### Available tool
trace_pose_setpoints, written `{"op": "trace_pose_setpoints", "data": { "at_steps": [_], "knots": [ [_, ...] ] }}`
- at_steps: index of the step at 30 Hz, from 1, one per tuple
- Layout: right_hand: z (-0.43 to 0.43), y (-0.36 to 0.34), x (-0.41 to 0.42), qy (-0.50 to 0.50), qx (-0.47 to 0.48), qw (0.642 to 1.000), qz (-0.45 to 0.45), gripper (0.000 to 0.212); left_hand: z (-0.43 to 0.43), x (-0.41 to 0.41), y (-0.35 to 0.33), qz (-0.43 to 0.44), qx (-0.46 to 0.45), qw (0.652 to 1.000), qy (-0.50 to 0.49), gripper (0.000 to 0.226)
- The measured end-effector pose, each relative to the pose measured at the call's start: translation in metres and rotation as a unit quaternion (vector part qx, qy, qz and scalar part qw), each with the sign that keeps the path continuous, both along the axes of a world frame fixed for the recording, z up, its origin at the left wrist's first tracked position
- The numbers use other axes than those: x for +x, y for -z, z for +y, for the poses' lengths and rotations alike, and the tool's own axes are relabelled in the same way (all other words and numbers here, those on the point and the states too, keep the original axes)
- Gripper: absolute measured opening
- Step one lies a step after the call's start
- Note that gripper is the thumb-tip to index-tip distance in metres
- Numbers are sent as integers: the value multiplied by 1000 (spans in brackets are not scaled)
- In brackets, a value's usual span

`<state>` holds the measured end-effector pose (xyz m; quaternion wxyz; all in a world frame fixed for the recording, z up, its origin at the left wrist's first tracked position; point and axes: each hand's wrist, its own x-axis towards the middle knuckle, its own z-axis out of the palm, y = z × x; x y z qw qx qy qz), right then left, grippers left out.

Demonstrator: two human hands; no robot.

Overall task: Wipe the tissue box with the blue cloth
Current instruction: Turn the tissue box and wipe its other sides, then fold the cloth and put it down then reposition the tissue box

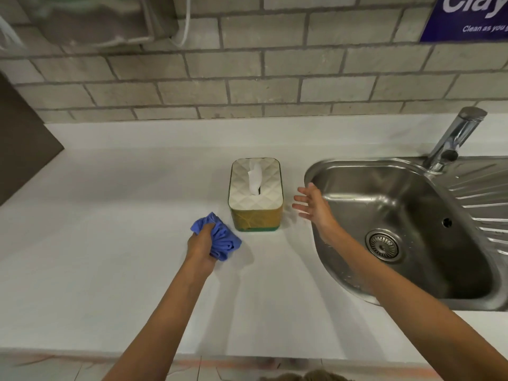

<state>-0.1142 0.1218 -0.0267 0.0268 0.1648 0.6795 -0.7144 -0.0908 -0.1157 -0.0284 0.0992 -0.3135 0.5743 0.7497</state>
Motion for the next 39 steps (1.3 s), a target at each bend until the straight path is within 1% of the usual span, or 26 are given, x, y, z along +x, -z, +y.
{"op": "trace_pose_setpoints", "data": {
  "at_steps": [4,8,11,15,19,23,27,29,32,35,37,39],
  "knots": [
    [6,-16,-40,-10,31,999,-20,57,18,23,3,-43,112,993,5,36],
    [-1,-29,-76,-49,44,997,-27,59,37,22,-2,-58,149,987,1,37],
    [-10,-32,-94,-72,34,996,-34,61,45,12,-5,-58,147,987,2,33],
    [-17,-29,-101,-99,3,994,-37,64,44,2,-3,-60,150,987,-7,34],
    [-11,-25,-93,-100,25,994,-30,67,31,-9,-7,-37,144,988,-31,34],
    [-1,-19,-73,-75,20,997,-7,66,15,-32,-17,-21,116,993,-16,33],
    [12,-9,-52,-34,-3,999,19,54,5,-65,-17,-16,64,998,8,26],
    [15,-4,-44,-23,-12,999,25,52,4,-81,-17,-2,44,999,5,24],
    [16,-1,-35,-26,-19,999,34,50,4,-98,-14,7,44,999,0,25],
    [15,1,-28,-45,-10,998,39,55,3,-108,-8,10,27,999,17,25],
    [14,1,-26,-31,-3,999,37,56,2,-108,-5,4,34,999,13,27],
    [12,-1,-22,9,11,999,42,53,1,-101,-3,-7,44,999,-2,32]
  ]
}}
